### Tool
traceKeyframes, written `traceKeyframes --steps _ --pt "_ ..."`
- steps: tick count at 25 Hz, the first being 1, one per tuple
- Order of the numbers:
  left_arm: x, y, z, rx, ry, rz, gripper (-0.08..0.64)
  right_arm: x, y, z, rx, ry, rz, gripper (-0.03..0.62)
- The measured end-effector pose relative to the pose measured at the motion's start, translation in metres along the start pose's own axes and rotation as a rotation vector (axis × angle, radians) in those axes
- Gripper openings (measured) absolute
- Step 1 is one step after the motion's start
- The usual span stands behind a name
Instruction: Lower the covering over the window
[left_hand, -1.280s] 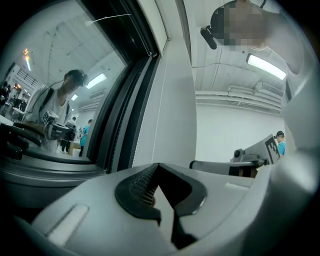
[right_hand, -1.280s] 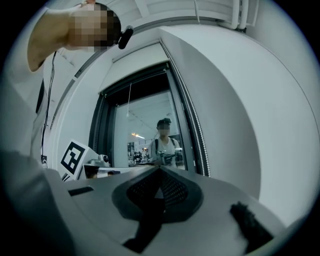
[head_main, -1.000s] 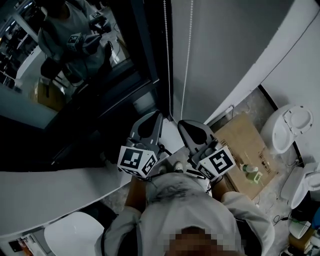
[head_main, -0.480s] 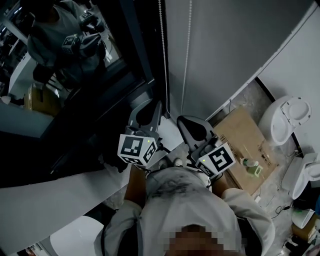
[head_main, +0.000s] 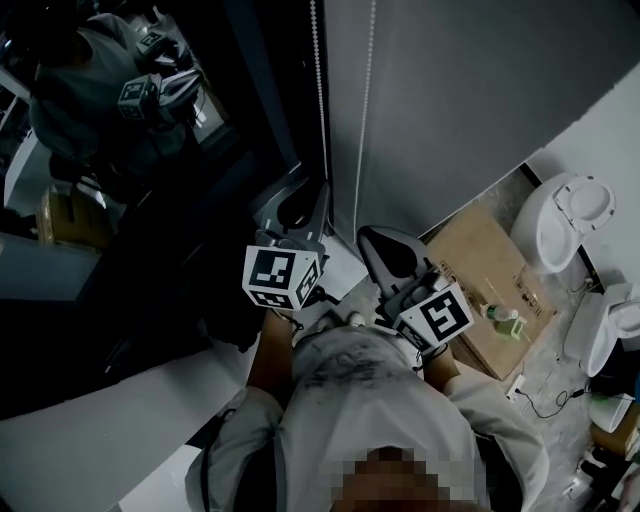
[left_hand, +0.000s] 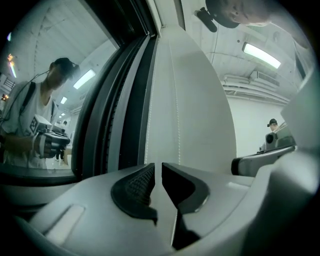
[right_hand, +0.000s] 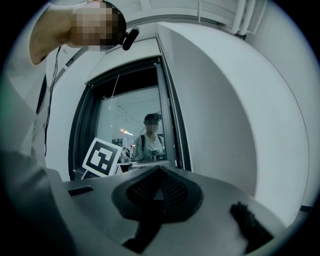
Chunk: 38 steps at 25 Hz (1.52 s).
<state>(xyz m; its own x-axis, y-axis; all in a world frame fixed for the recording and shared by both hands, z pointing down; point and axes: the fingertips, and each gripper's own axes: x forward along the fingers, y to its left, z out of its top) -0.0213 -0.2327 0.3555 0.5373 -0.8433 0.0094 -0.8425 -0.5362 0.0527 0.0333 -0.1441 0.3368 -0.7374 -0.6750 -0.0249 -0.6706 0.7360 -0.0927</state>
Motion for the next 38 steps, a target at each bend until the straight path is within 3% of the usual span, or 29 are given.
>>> traceKeyframes --steps 27,38 --pt "0.045 0.017 -0.010 0.025 0.023 -0.031 0.109 0.012 -0.010 -0.003 -0.035 0.011 -0.048 0.017" --pt "0.062 0.011 -0.001 0.027 -0.006 -0.076 0.076 -0.003 -0.019 -0.006 -0.057 0.021 -0.086 0.017"
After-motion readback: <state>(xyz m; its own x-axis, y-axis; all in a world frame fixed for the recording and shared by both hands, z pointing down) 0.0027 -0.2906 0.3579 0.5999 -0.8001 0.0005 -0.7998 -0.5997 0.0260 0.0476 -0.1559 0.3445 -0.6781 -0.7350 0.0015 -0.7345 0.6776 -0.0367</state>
